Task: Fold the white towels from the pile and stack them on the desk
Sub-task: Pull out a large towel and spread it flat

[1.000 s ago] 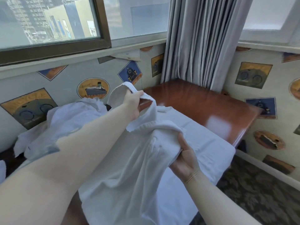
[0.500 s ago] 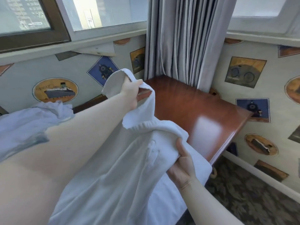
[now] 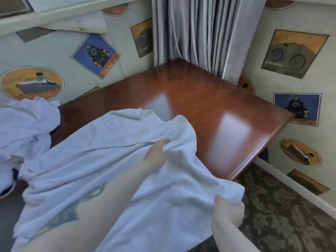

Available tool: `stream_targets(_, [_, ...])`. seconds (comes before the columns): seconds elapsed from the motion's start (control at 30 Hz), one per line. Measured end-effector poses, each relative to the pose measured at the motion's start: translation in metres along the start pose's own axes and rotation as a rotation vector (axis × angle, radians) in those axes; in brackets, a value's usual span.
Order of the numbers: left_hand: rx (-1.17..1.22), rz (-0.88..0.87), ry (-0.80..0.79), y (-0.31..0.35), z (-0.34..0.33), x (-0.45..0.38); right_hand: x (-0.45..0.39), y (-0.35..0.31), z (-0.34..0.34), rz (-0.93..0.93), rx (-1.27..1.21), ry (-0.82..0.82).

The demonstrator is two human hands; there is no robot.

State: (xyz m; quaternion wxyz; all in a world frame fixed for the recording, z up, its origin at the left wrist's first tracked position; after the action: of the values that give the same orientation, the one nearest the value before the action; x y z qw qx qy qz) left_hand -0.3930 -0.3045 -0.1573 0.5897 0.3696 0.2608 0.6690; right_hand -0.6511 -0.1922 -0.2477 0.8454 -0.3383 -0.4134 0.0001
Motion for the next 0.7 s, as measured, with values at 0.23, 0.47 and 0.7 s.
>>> stream_targets(0.23, [-0.602,0.533,0.139,-0.149,0.006,0.169,0.067,-0.024,-0.088,0.987,0.659,-0.179])
stream_targets(0.47, [-0.647,0.548,0.210,-0.167,-0.001,0.173,0.073,0.003,-0.138,1.348,1.007,-0.043])
stream_targets(0.7, [-0.727,0.534,0.253,-0.197,0.035,0.116,0.086,-0.022,-0.200,1.342,1.060,-0.011])
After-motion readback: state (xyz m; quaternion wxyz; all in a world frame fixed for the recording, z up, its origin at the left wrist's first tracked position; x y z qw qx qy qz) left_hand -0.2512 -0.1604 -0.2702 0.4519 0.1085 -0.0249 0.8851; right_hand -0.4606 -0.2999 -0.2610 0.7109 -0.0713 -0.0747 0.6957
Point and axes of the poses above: each hand's wrist, its own x-axis away from the middle knuckle, its own z-axis out of the back of the hand, y = z × x, the point moved 6 cm from there along -x, towards the middle knuckle, and after that the axes turned 10 degrees about -z, right-handed, at the moved point
